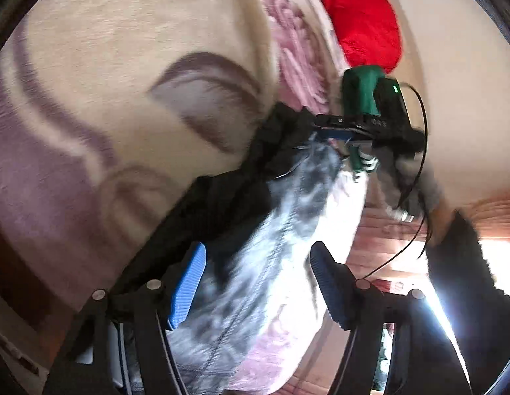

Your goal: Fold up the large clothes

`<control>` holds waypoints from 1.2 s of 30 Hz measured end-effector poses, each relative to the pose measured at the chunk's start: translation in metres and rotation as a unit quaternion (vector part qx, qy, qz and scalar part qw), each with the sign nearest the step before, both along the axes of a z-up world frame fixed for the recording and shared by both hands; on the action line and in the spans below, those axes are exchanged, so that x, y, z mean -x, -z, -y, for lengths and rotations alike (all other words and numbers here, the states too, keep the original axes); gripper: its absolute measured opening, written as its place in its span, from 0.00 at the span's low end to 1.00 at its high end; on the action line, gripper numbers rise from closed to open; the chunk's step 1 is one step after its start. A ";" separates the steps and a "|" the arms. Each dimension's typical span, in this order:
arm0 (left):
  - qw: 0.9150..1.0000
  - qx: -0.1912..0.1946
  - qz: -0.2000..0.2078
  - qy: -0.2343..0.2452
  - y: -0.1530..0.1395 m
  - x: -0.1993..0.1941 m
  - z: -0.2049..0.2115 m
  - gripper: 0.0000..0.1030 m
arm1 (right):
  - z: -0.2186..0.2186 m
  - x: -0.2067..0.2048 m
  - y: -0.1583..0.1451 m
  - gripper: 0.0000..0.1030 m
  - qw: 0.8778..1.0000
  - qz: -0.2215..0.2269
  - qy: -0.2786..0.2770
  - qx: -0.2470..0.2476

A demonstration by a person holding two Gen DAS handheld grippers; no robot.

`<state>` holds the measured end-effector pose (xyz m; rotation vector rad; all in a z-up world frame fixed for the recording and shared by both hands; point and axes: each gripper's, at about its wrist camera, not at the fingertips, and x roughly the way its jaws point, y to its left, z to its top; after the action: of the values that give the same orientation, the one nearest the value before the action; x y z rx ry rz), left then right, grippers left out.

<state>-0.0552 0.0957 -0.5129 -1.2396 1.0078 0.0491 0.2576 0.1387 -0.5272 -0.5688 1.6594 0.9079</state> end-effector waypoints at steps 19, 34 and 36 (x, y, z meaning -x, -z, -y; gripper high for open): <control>0.992 -0.076 -0.061 0.086 0.039 -0.004 0.044 0.60 | -0.027 -0.003 0.051 0.86 0.986 -0.001 -0.127 0.108; 0.987 -0.117 -0.064 0.094 0.045 0.007 0.033 0.06 | -0.020 -0.001 0.017 0.07 0.996 0.042 0.062 0.050; 0.988 -0.106 -0.068 0.089 0.052 0.006 0.028 0.06 | -0.017 0.002 0.019 0.07 0.995 0.060 0.063 0.052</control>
<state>-0.0616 0.0678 -0.5651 -0.9589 1.1962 0.1000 0.2557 0.1561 -0.5458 -0.5724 1.6204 0.6857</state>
